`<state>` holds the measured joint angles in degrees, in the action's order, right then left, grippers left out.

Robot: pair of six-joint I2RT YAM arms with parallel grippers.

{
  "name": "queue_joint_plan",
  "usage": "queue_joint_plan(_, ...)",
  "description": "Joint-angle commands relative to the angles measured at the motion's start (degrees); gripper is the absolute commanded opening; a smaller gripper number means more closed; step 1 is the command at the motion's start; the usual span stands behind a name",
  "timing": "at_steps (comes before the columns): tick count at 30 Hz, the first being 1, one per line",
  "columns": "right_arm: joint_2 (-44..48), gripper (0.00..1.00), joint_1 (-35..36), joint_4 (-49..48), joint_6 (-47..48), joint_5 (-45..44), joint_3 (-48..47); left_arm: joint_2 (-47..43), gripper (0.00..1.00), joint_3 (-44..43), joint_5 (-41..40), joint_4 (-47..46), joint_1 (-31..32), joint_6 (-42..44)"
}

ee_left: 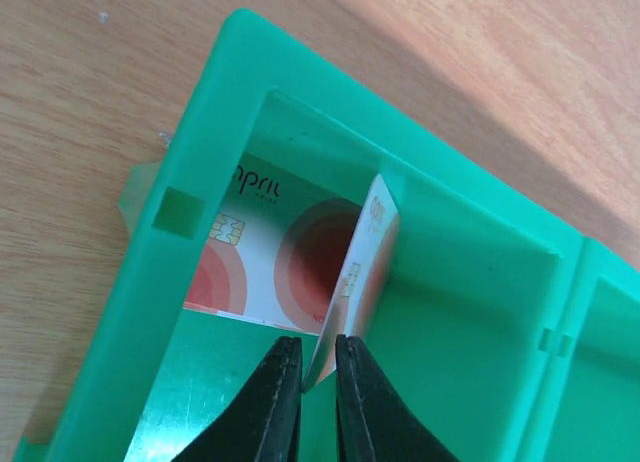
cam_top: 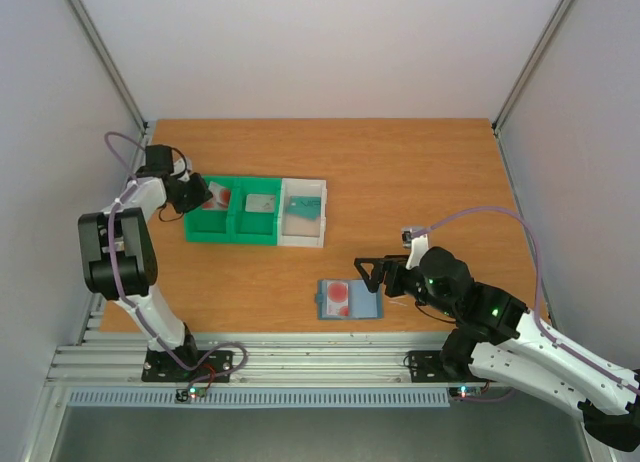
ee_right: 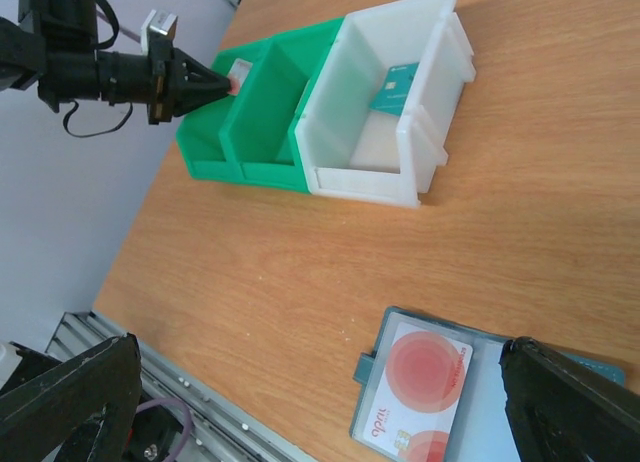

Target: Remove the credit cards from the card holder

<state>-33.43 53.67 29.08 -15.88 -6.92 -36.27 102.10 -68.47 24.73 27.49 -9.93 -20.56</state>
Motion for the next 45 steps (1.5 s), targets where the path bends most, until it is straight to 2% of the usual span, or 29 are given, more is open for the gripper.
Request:
queue_joint_plan(1, 0.09, 0.99, 0.12, 0.79, 0.37, -2.46, -1.72, 1.54, 0.12, -2.12, -0.51, -2.57, -0.14, 0.95)
queue_joint_plan(6, -0.47, 0.98, 0.12, 1.22, -0.32, -2.66, -1.64, 1.63, 0.20, -3.07, -0.53, -1.93, -0.17, 0.46)
queue_joint_plan(9, -1.37, 0.98, 0.12, 2.59, -1.08, -2.90, -2.10, 1.18, 0.33, -4.63, -0.88, -0.36, -0.12, -1.49)
queue_joint_plan(13, -2.90, 0.98, 0.12, 5.07, -1.75, -2.33, -3.40, -0.11, 0.44, -6.91, -1.16, 2.65, -0.09, -2.89)
queue_joint_plan(22, -4.52, 0.98, 0.12, 11.61, -3.89, -3.40, -5.50, -5.41, 0.65, -9.49, -1.86, 10.19, -0.09, -6.59)
queue_joint_plan(24, -5.76, 0.99, 0.16, 14.26, -4.54, -4.15, -6.58, -7.81, 0.72, -8.05, -1.22, 9.90, -0.10, -8.29)
queue_joint_plan(27, -9.20, 0.99, 0.12, 18.72, -5.76, -5.22, -8.74, -10.52, 0.97, -5.57, 0.39, 9.13, -0.06, -9.49)
queue_joint_plan(28, -10.77, 0.98, 0.12, 19.64, -5.90, -5.15, -9.33, -11.05, 0.99, -5.09, 1.73, 9.42, -0.12, -9.64)
queue_joint_plan(33, -17.72, 0.98, 0.12, 18.04, -3.48, 1.05, -10.19, -14.86, 0.99, -1.50, 6.46, 10.20, 0.01, -9.29)
queue_joint_plan(36, -19.86, 0.93, 0.08, 13.98, -3.28, 4.95, -8.35, -17.45, 0.96, 0.94, 8.93, 10.93, 0.72, -7.99)
queue_joint_plan(41, -23.13, 0.75, 0.12, 4.82, -3.44, 10.95, -4.46, -20.96, 0.86, 4.13, 10.73, 14.47, 3.08, -3.82)
queue_joint_plan(45, -27.92, 0.59, 0.12, 5.19, -3.02, 10.83, -5.47, -23.31, 0.80, 6.93, 15.55, 15.08, 6.00, -1.18)
